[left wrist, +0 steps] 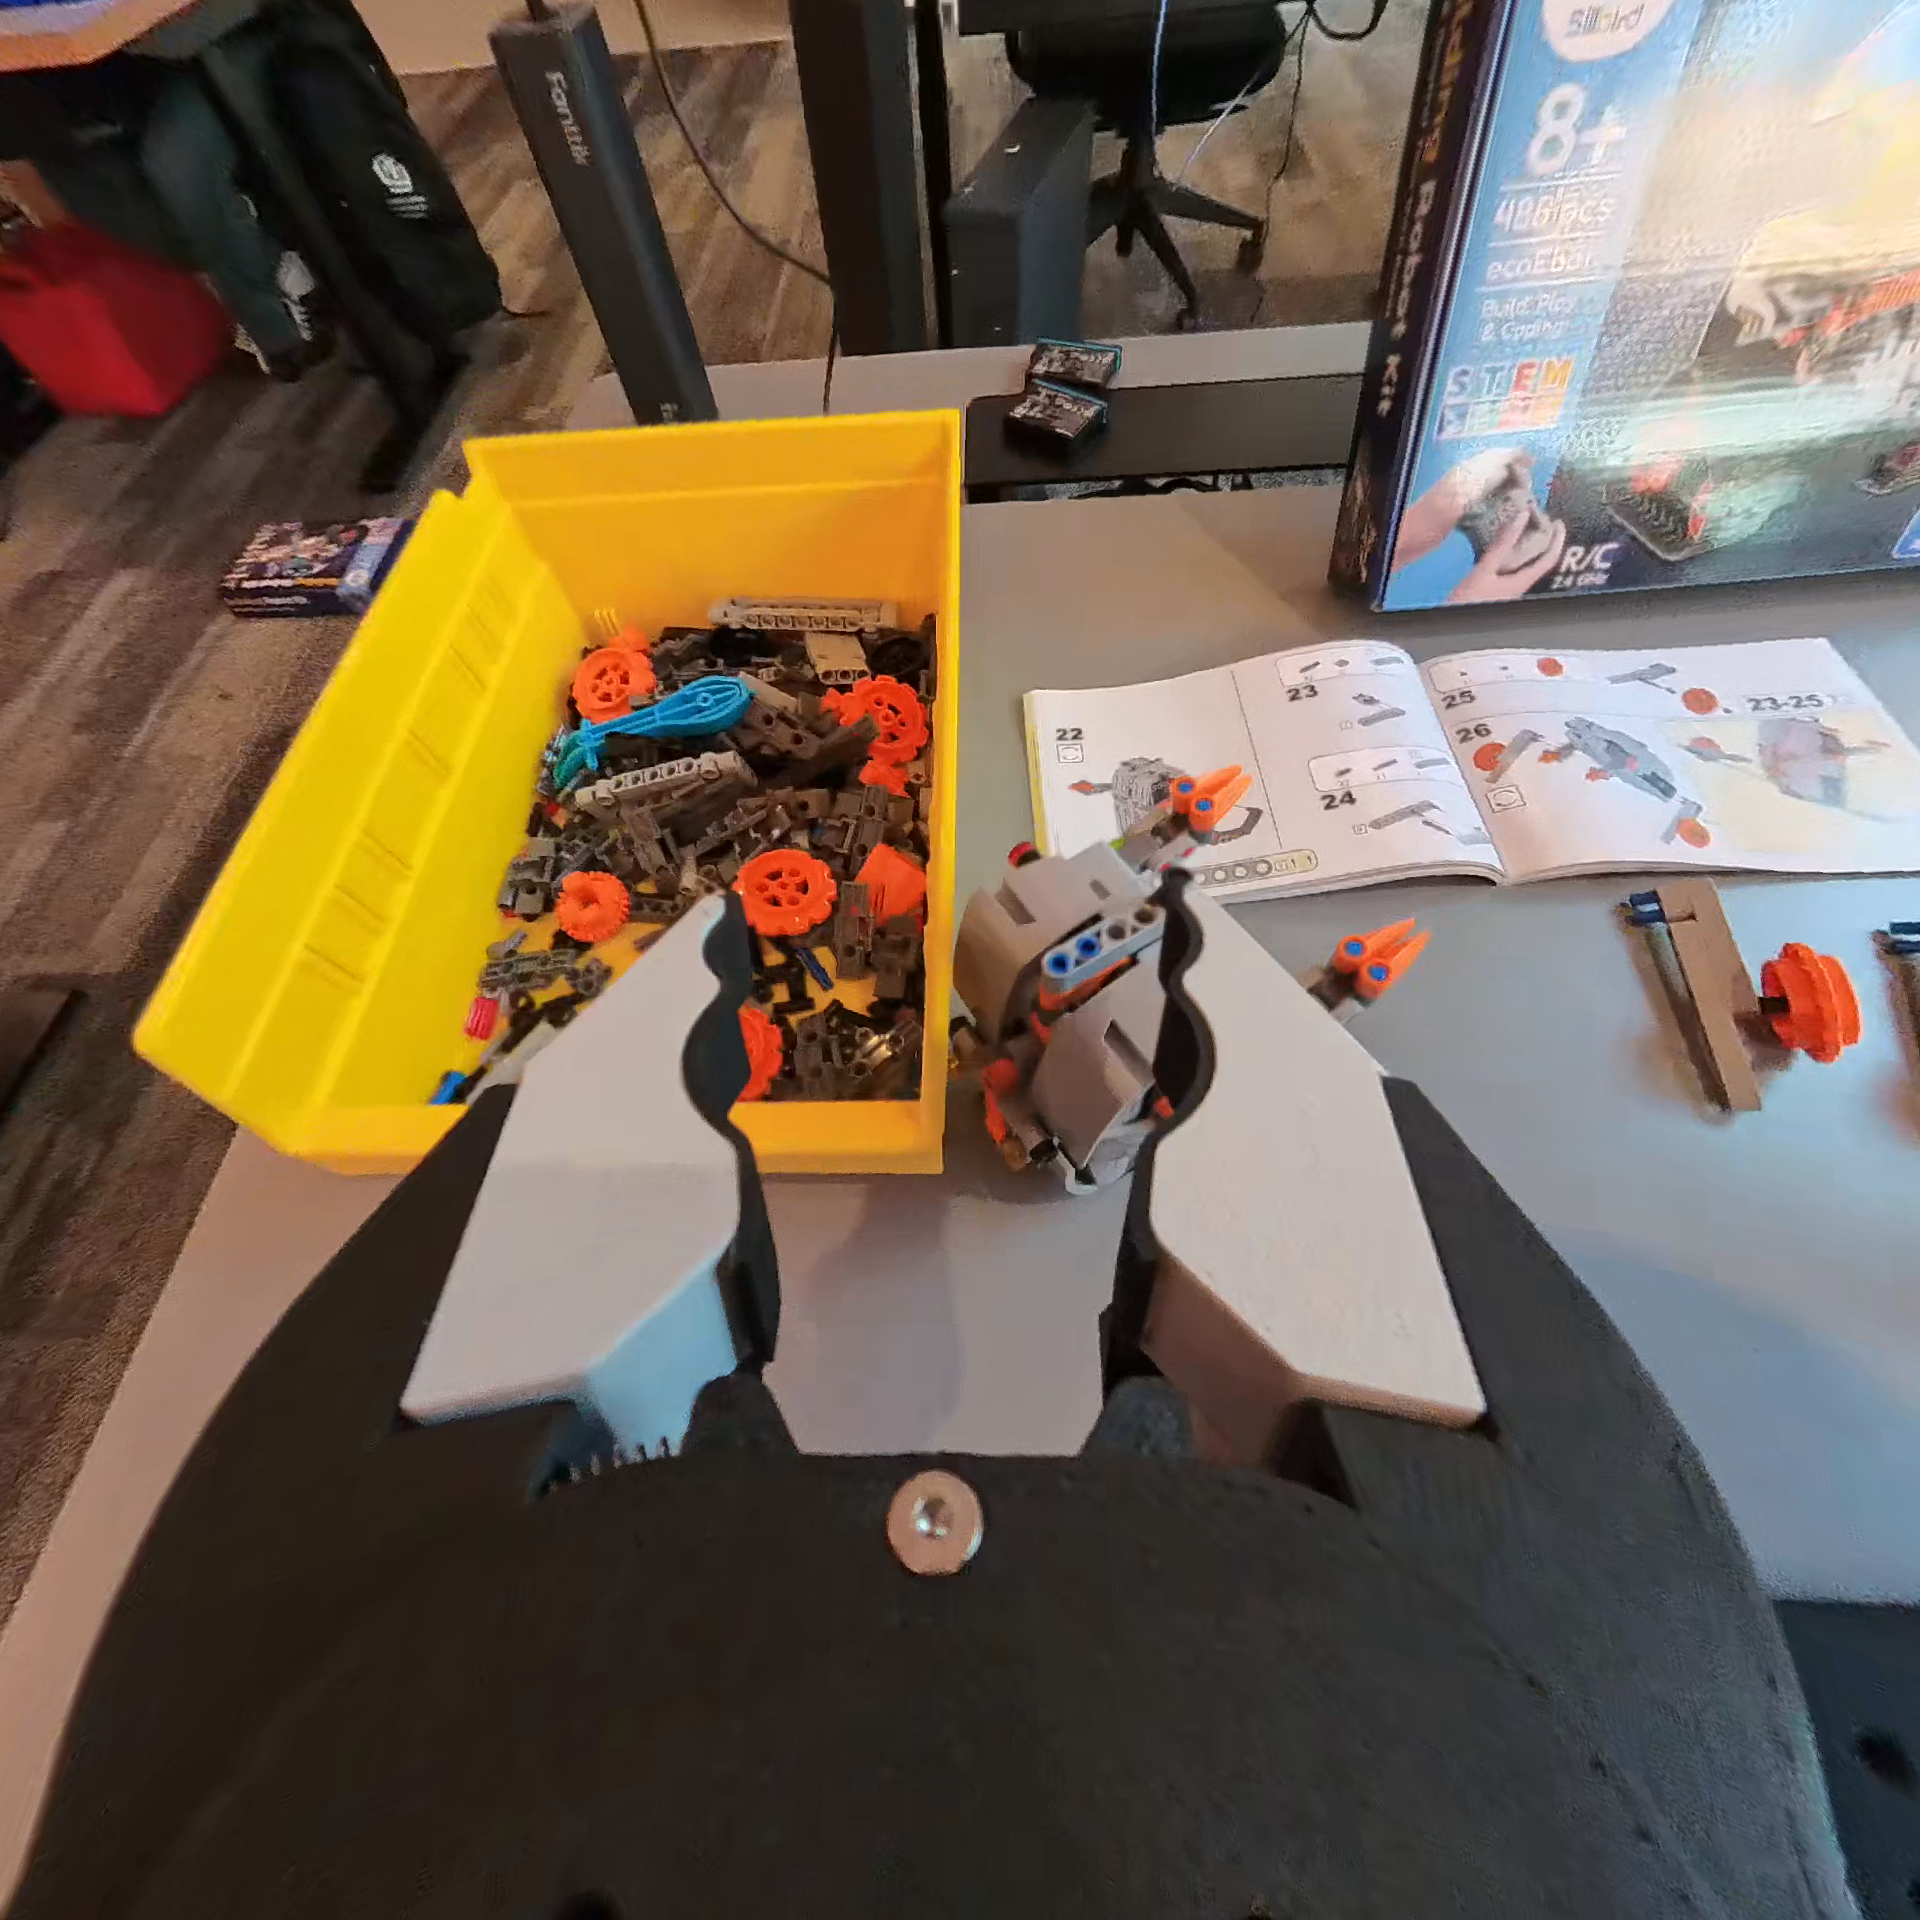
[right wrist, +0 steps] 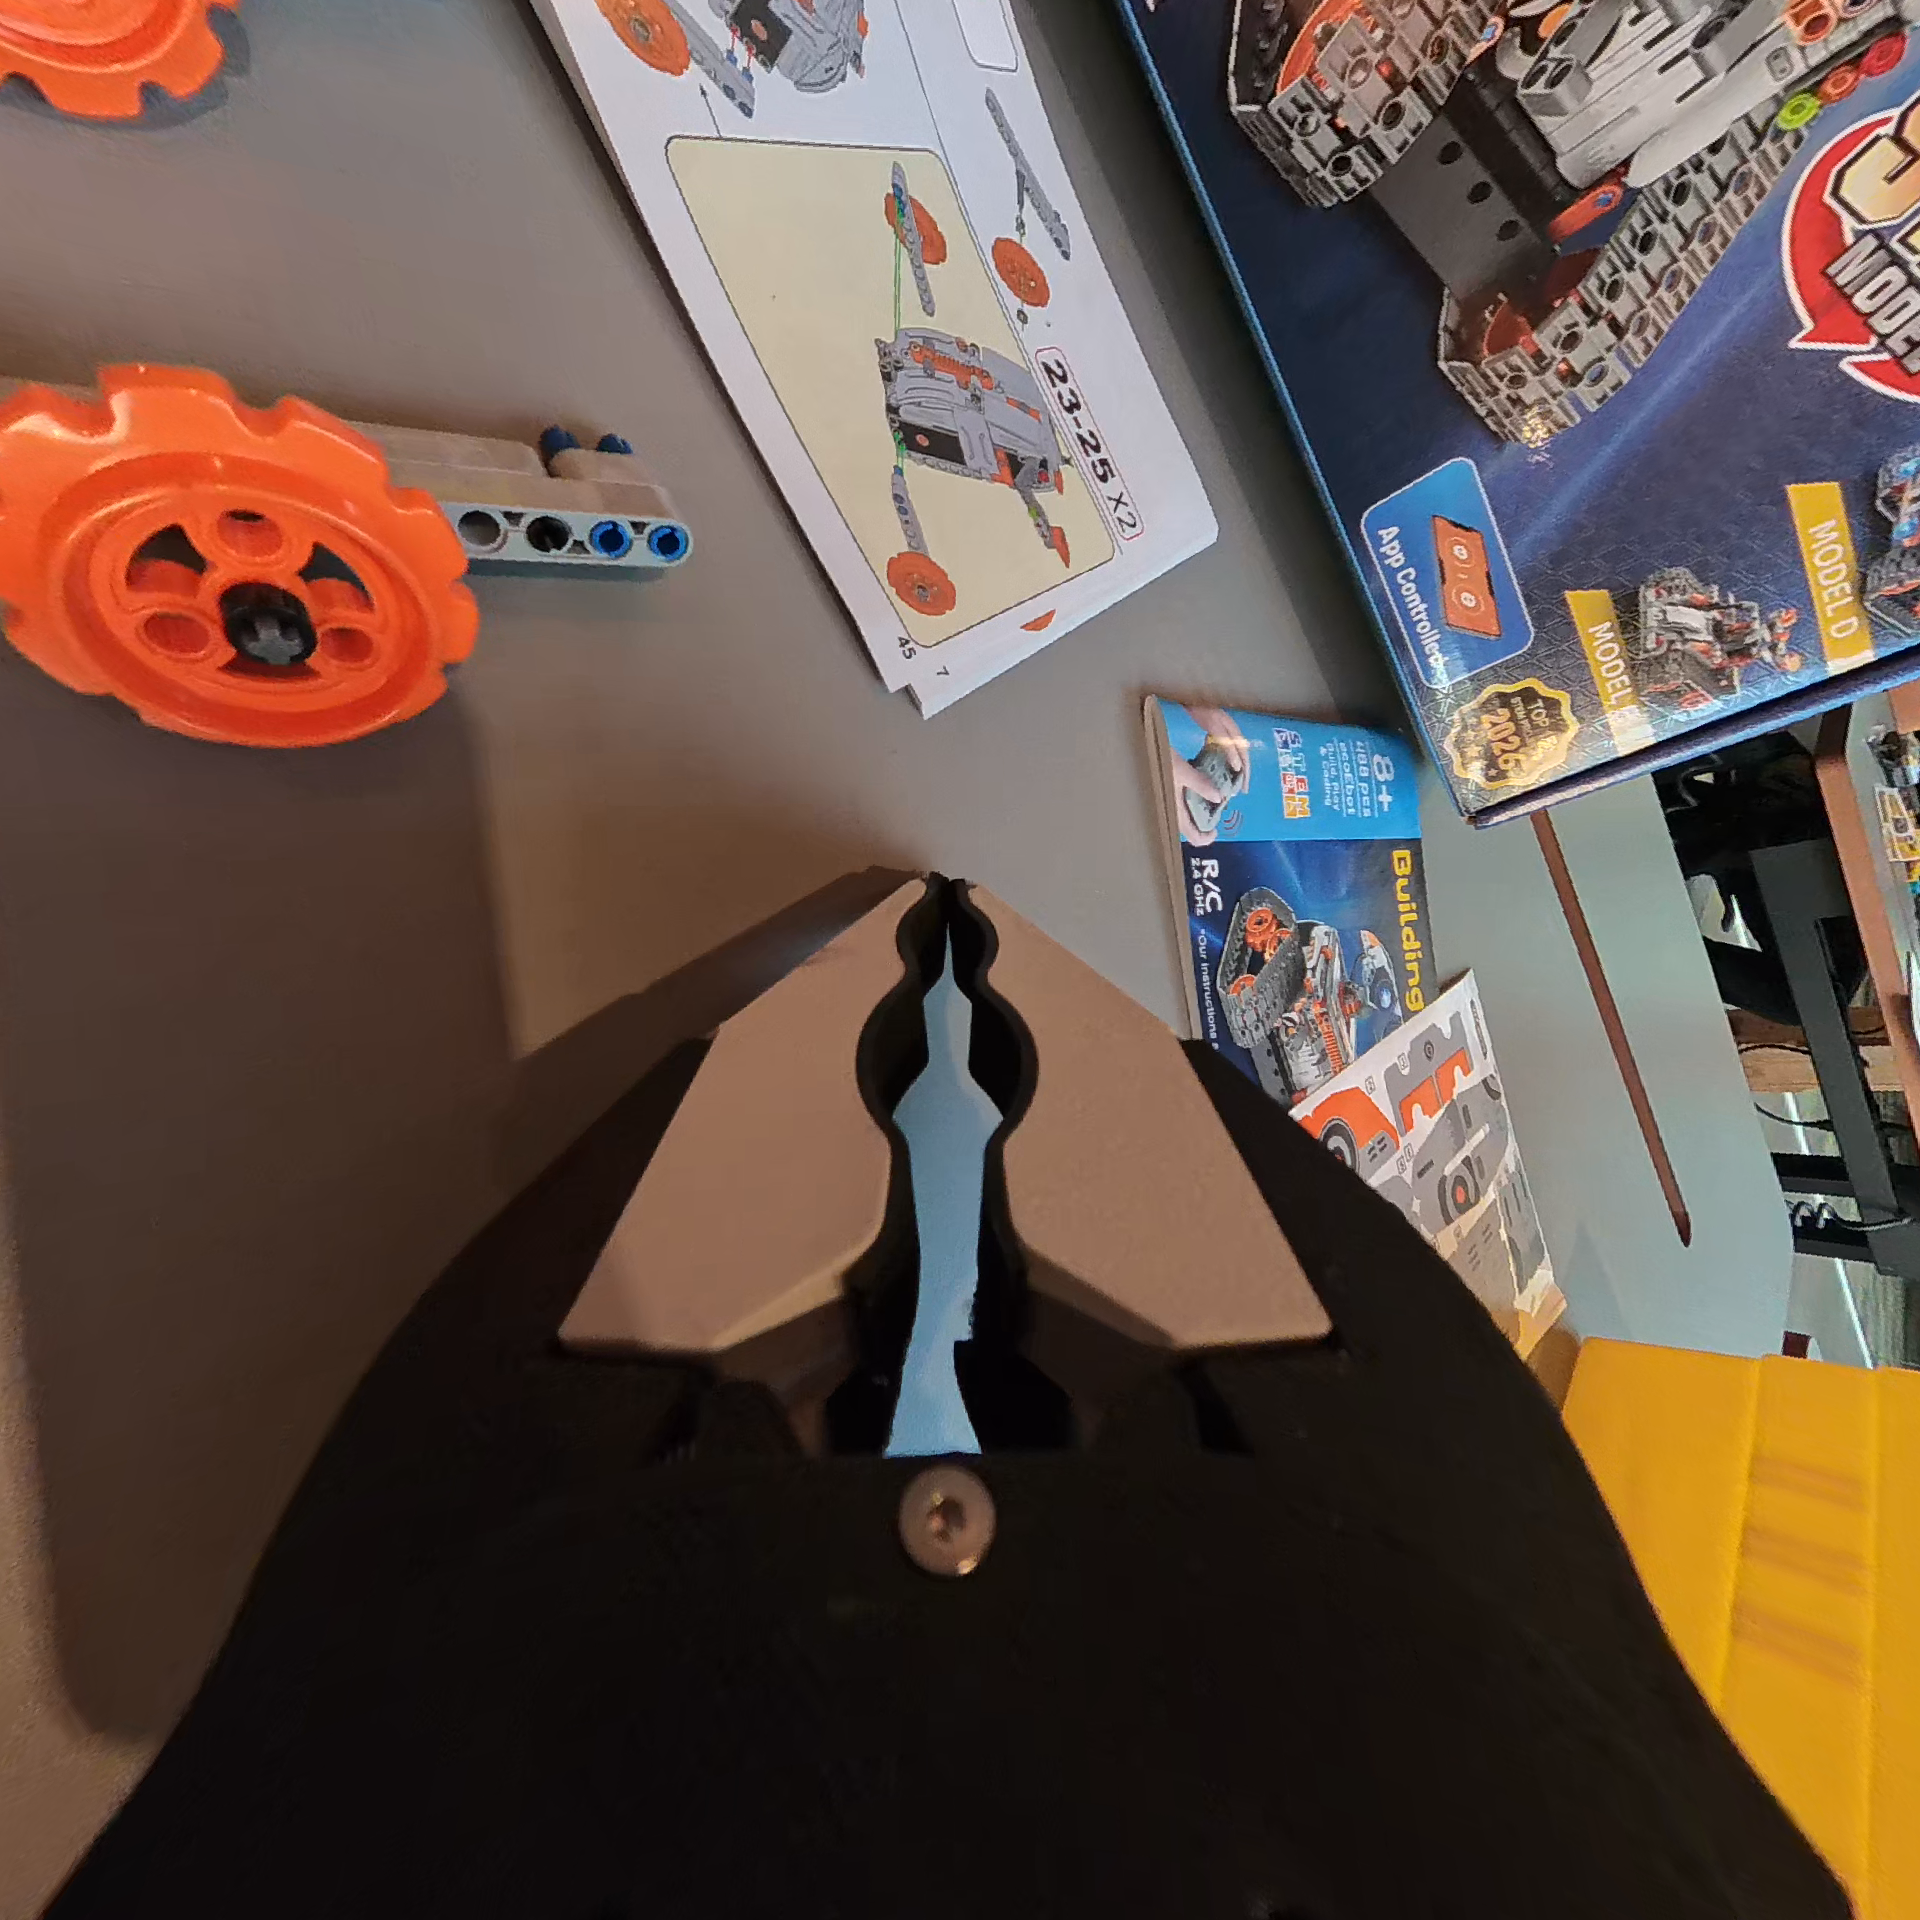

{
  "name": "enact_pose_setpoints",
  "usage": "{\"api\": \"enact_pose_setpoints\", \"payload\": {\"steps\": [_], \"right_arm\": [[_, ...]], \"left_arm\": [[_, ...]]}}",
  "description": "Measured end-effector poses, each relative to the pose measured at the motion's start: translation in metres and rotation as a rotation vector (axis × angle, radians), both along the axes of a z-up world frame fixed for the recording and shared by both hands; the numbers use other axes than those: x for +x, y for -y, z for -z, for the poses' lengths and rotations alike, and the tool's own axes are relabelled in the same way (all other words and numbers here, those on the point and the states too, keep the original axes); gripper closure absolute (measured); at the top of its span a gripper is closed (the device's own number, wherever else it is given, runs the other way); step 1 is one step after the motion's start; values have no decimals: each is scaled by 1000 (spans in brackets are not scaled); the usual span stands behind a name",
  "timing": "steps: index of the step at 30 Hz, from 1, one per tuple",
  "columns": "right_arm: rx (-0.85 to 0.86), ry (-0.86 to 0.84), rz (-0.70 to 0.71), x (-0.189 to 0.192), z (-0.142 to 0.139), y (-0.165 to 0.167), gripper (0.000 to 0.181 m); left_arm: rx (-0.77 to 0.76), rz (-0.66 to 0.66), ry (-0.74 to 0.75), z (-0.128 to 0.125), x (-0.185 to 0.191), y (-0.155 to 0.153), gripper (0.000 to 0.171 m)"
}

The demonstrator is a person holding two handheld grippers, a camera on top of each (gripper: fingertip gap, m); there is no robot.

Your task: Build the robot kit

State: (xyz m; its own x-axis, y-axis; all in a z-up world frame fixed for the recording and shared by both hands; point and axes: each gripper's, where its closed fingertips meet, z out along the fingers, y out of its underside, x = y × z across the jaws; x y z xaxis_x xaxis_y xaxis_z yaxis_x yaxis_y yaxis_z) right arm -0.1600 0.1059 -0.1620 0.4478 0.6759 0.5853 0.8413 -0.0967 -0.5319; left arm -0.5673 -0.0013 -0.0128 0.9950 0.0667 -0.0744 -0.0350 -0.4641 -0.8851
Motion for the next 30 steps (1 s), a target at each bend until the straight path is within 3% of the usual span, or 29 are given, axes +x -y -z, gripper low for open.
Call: {"api": "enact_pose_setpoints", "payload": {"steps": [9,17,22,30], "right_arm": [[5,5,-10,1,0,3,181],[3,8,-18,1,0,4,181],[19,28,-21,1,0,4,181],[22,34,-22,1,0,4,181]], "left_arm": [[-155,5,-155,21,26,-20,100],[-284,26,-163,48,28,-25,95],[-316,63,-157,62,30,-24,97],[-285,200,-202,62,37,-25,99]]}}
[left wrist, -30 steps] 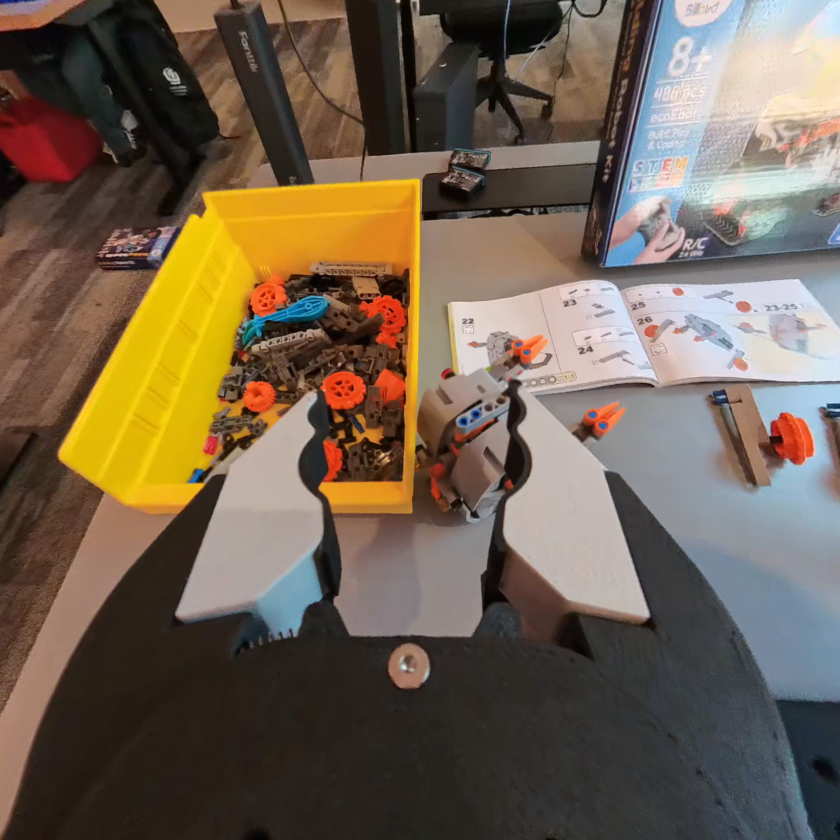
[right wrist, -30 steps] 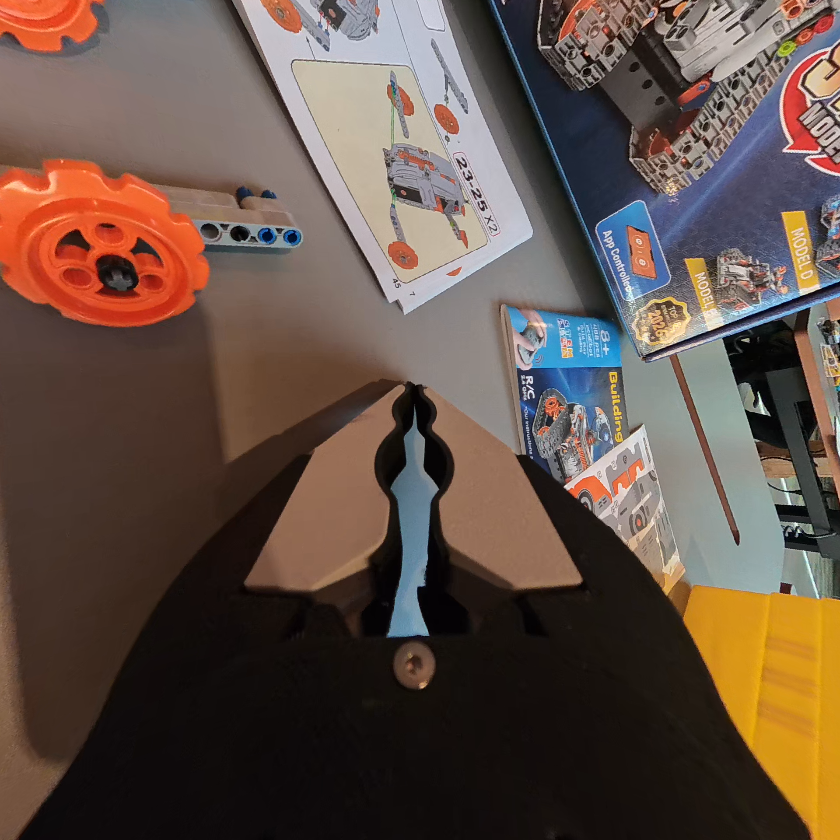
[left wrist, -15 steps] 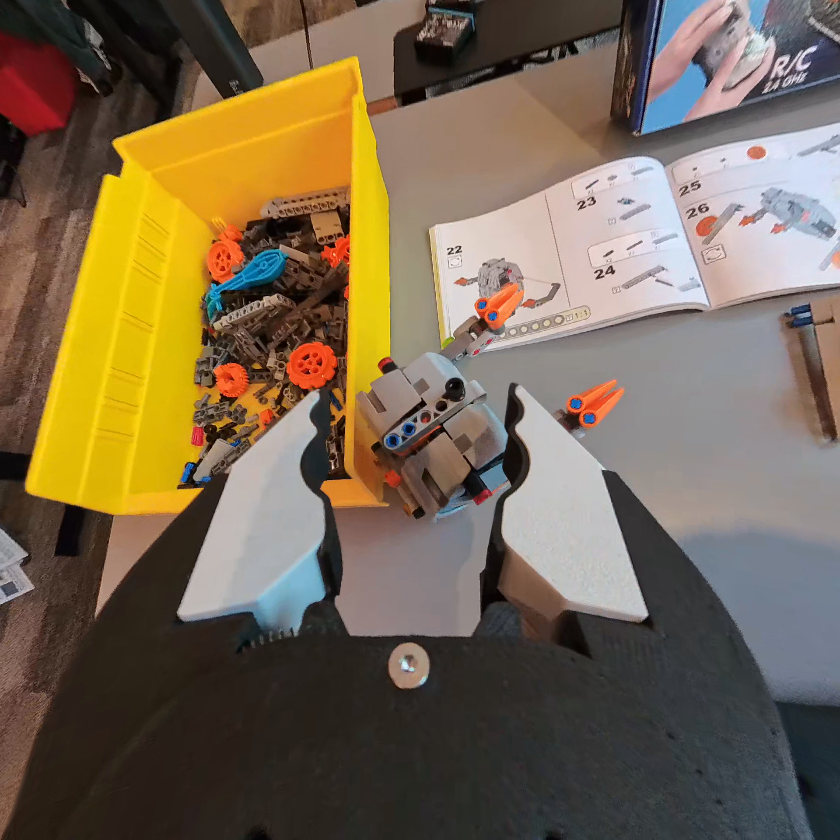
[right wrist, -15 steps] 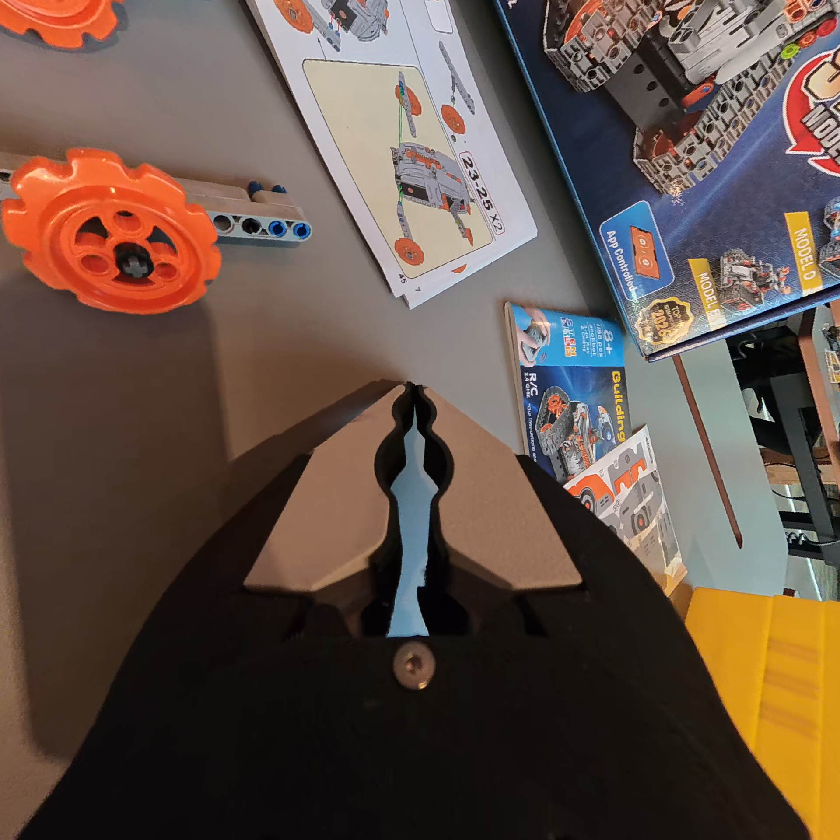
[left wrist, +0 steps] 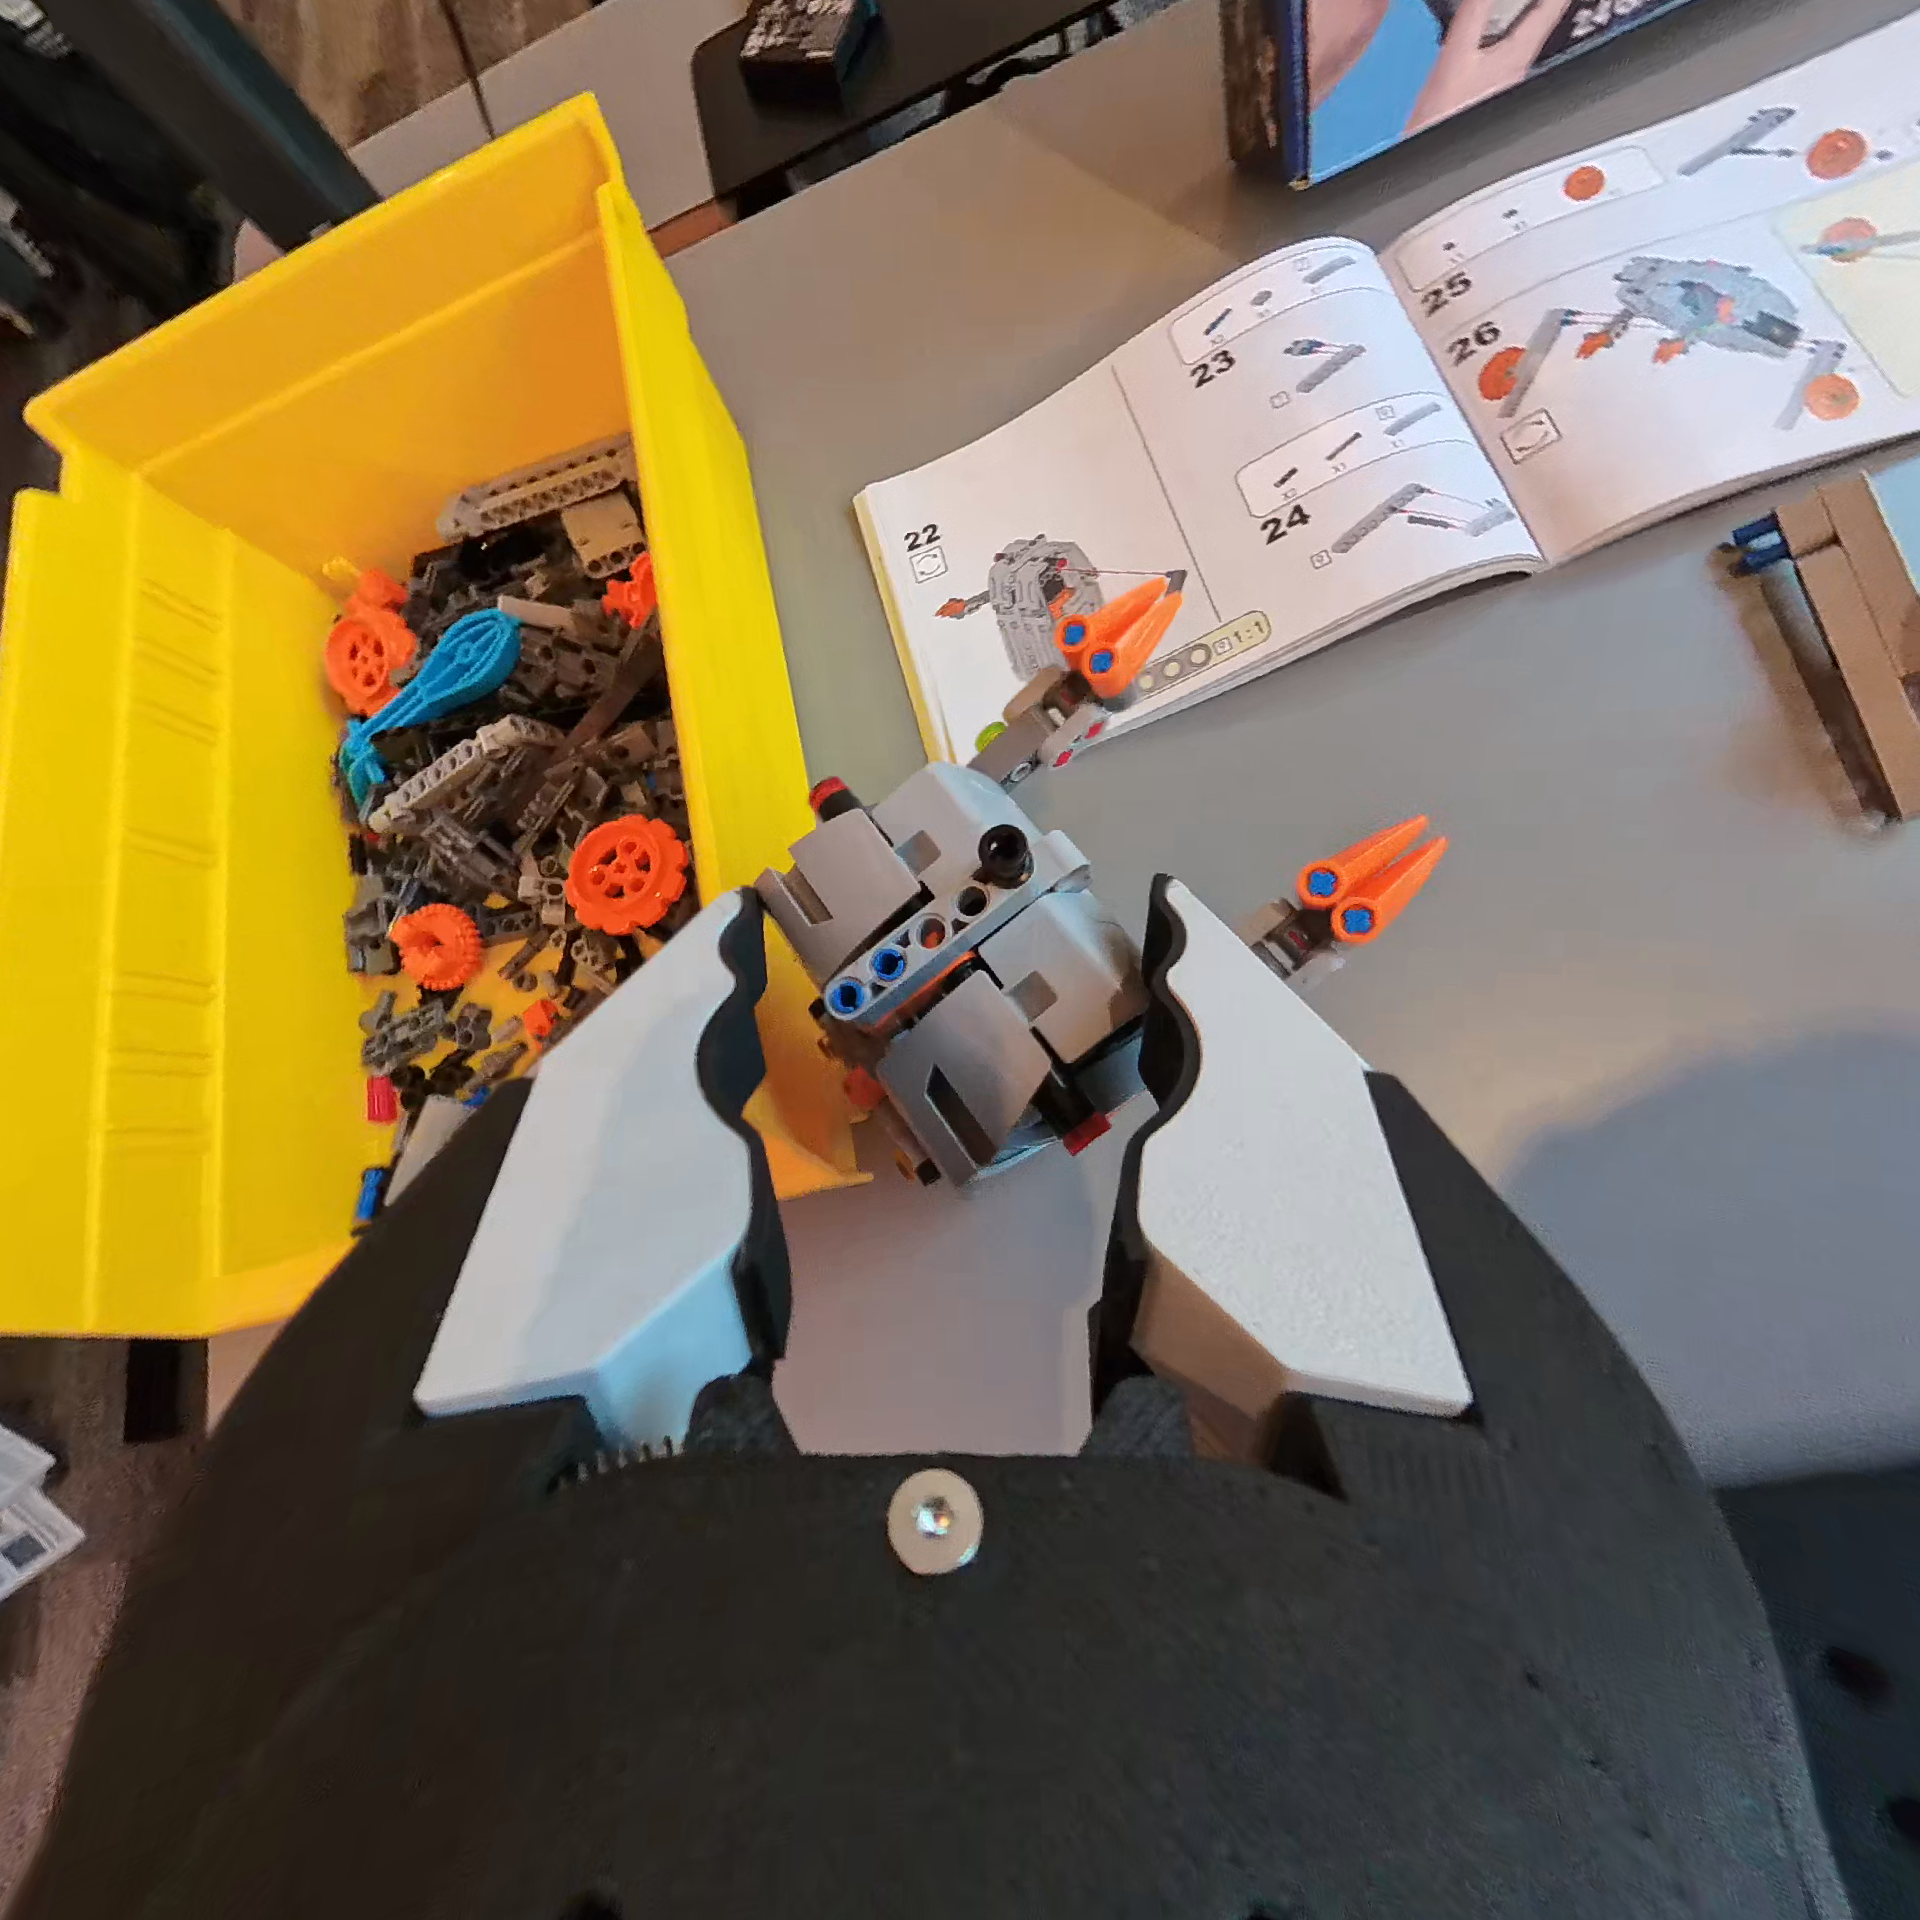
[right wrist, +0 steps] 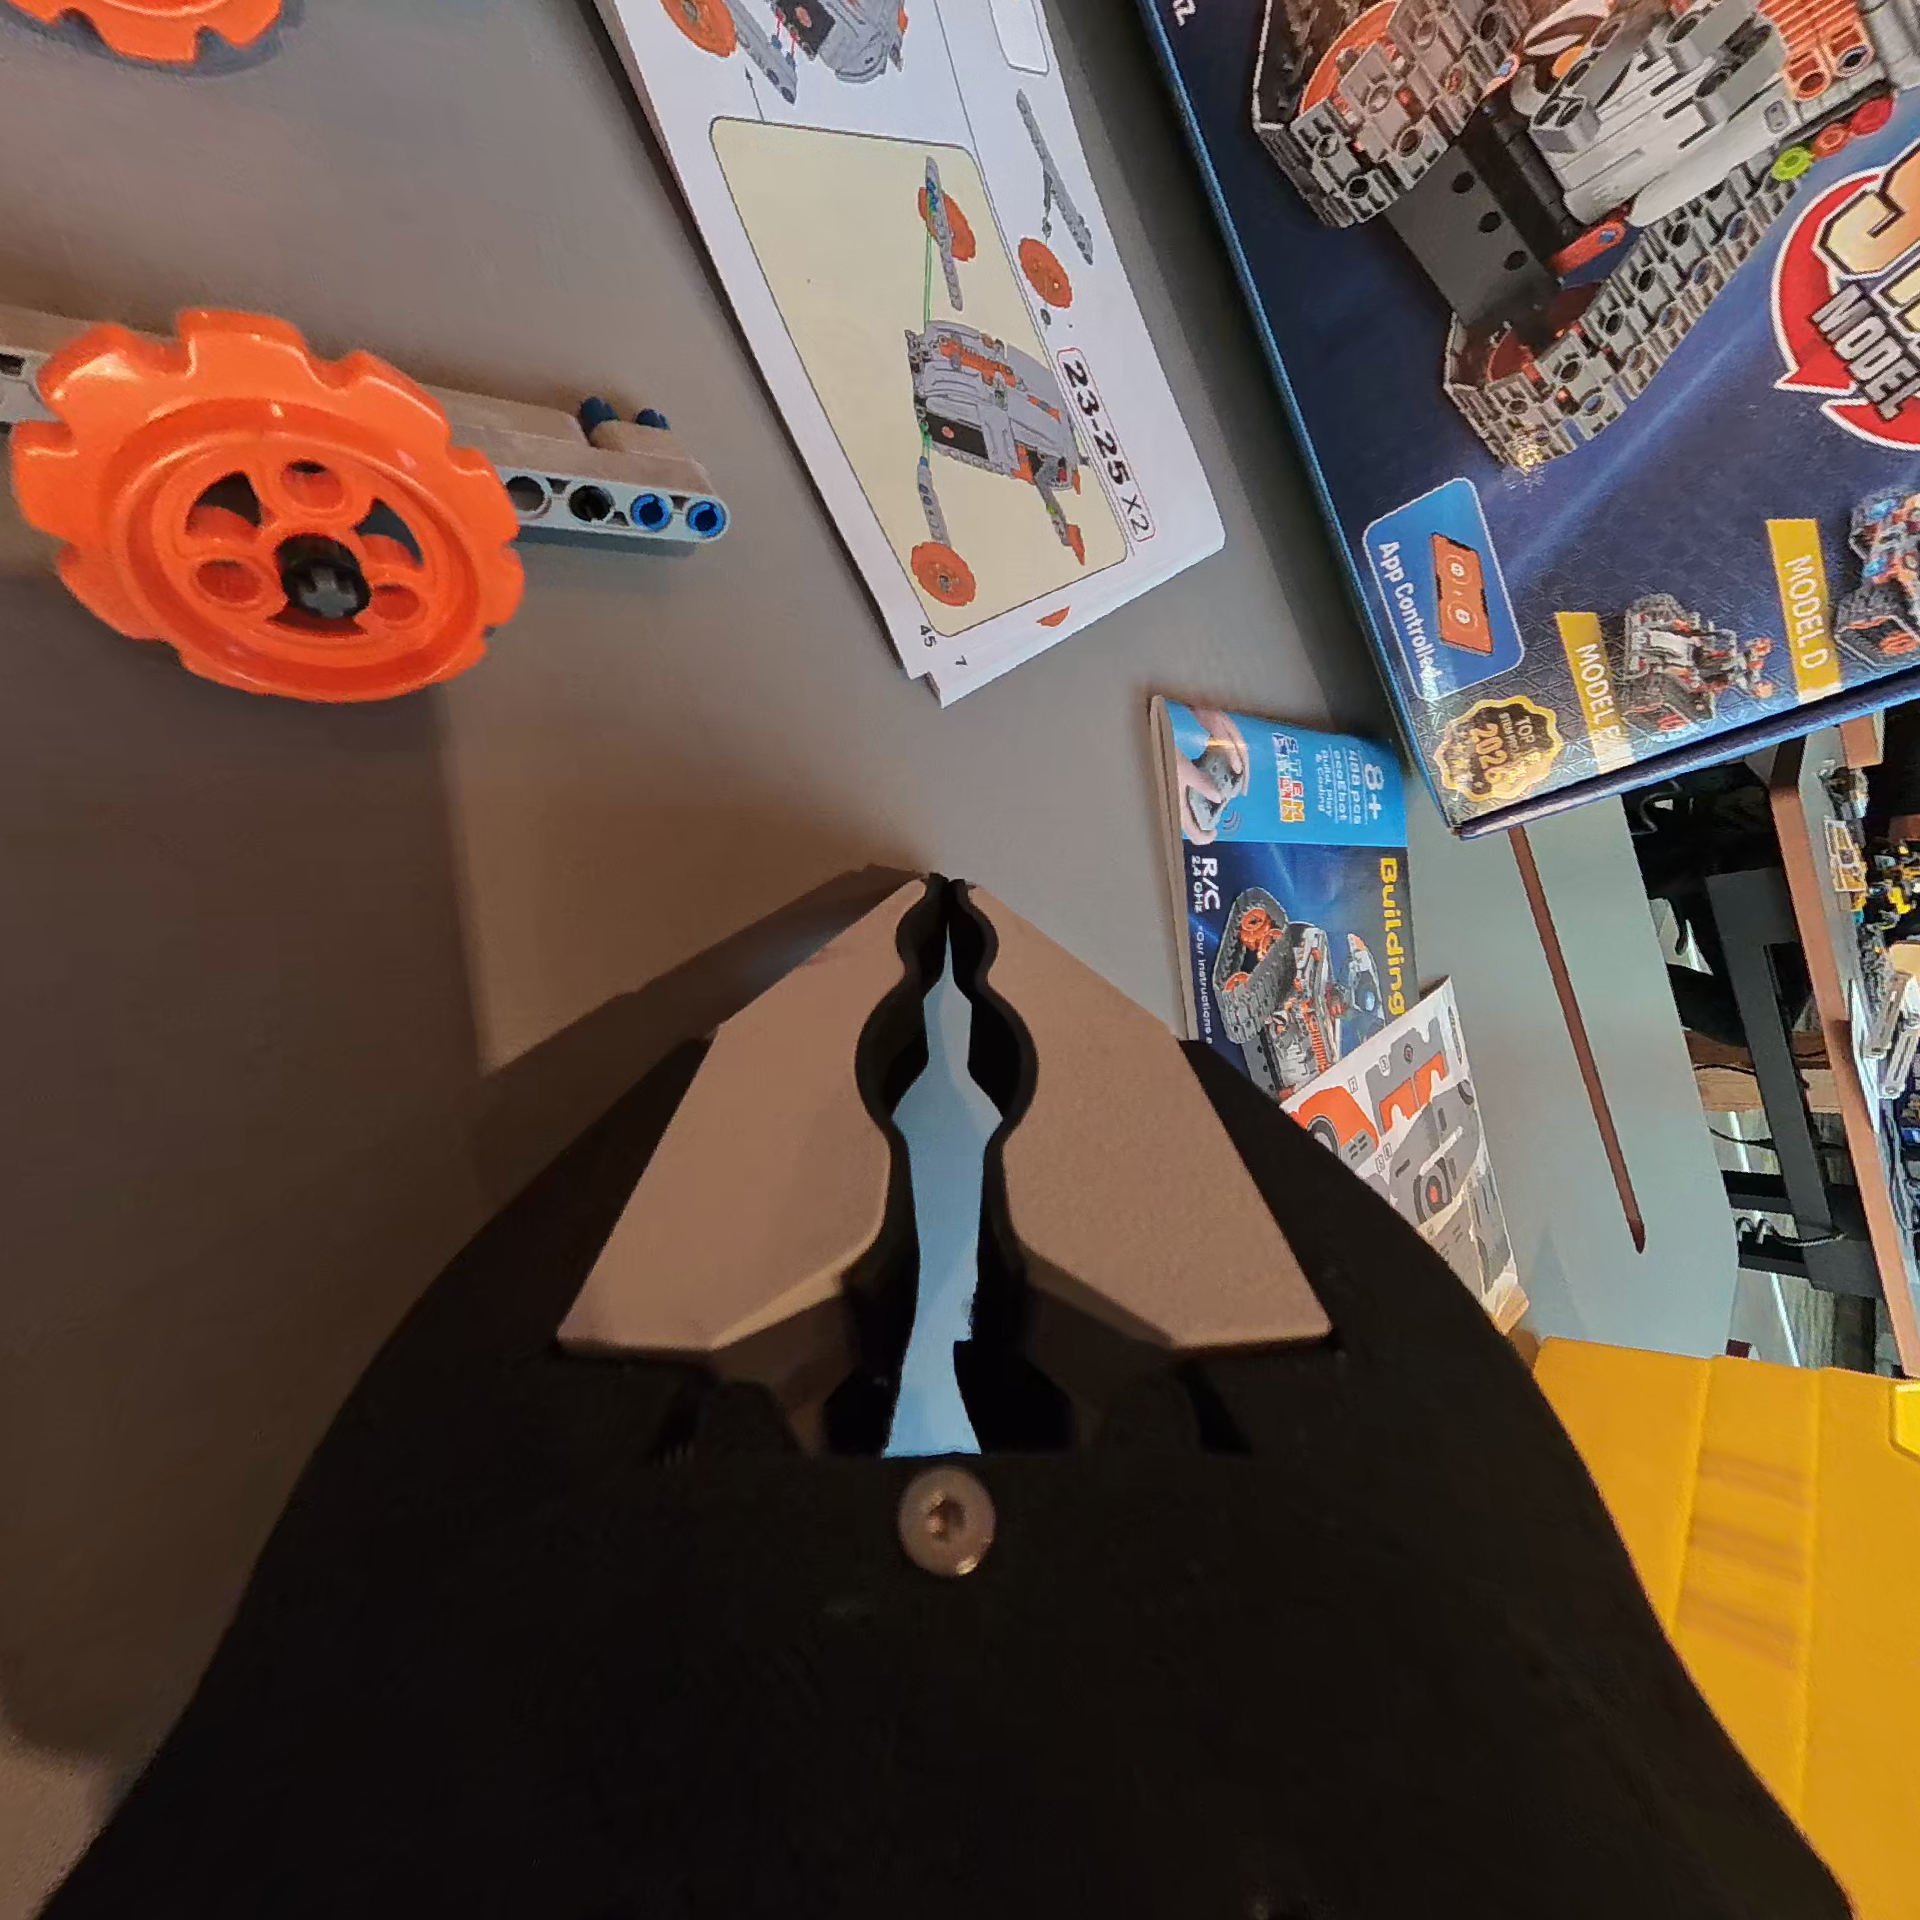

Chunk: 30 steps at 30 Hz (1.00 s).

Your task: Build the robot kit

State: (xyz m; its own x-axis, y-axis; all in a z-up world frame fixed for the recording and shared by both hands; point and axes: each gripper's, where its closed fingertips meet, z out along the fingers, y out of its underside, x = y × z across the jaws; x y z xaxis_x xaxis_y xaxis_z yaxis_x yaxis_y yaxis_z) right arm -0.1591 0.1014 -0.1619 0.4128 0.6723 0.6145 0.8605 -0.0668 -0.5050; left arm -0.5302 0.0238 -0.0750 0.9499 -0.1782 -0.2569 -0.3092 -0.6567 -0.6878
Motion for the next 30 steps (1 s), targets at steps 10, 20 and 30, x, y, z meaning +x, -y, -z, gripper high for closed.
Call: {"api": "enact_pose_setpoints", "payload": {"steps": [10,20,30], "right_arm": [[-1,-2,1,0,0,0,181],[-2,-10,1,0,0,0,181],[1,-16,1,-1,0,0,181]], "left_arm": [[-95,368,-90,4,5,-6,102],[-237,728,-17,12,11,-6,102],[-435,817,-17,18,7,-3,106]]}}
